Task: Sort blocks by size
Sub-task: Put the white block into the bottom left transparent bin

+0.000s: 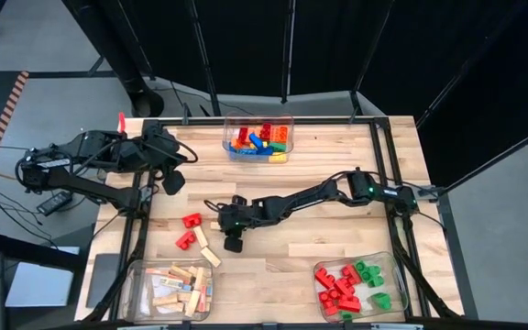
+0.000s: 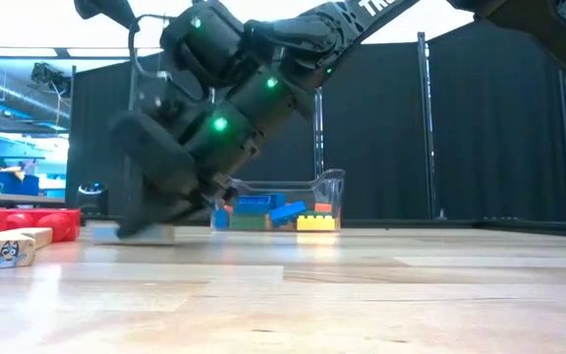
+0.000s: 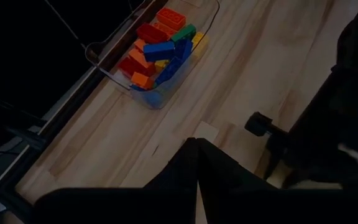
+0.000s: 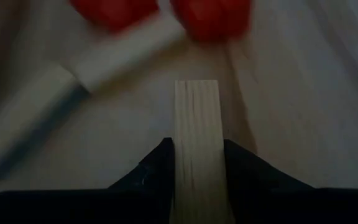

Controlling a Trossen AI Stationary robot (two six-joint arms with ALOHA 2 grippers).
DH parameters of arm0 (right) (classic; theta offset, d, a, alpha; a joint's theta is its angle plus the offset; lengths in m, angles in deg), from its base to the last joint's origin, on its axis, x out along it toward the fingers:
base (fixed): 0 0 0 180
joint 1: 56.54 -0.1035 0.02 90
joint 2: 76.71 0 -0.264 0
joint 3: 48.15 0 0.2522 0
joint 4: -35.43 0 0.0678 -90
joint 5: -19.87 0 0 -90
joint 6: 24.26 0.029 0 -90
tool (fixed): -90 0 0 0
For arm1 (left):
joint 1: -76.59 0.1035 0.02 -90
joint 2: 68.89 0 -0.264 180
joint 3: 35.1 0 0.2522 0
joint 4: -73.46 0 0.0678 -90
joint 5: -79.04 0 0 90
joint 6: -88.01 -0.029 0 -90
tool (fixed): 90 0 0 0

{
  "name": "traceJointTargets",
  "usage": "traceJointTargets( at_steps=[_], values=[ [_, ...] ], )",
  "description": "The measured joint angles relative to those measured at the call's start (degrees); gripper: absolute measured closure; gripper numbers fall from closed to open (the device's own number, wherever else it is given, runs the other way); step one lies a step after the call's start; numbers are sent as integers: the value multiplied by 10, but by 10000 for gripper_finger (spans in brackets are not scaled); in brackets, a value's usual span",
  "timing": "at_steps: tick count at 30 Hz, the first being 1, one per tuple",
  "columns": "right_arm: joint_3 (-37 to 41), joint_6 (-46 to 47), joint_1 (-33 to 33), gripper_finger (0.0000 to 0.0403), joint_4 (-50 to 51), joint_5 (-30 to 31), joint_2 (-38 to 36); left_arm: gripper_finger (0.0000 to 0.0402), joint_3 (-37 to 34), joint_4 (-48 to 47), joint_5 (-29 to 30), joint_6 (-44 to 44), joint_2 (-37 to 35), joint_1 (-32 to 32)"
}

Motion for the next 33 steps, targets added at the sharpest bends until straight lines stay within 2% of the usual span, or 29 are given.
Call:
traceJointTargets(
  at_steps=[7, 13, 16, 21, 26, 33],
  values=[
    [-5, -41, -21, 281, -140, -3, -64, 388, 0, 1, 2, -2, 0, 0],
    [-2, -116, -53, 281, -245, -33, -59, 388, 0, 3, 8, -13, 0, 0],
    [-4, -134, -62, 281, -250, -72, -60, 388, 0, 3, 8, -14, 0, 0],
    [-7, -160, -68, 281, -266, -73, -57, 388, 0, 3, 8, -15, 0, 0],
    [-88, -174, -64, 281, -264, -137, -23, 388, 0, 3, 8, -15, 0, 0],
    [-327, -142, -64, 281, -169, -246, 131, 388, 0, 2, 7, 0, 0, 0]
  ],
)
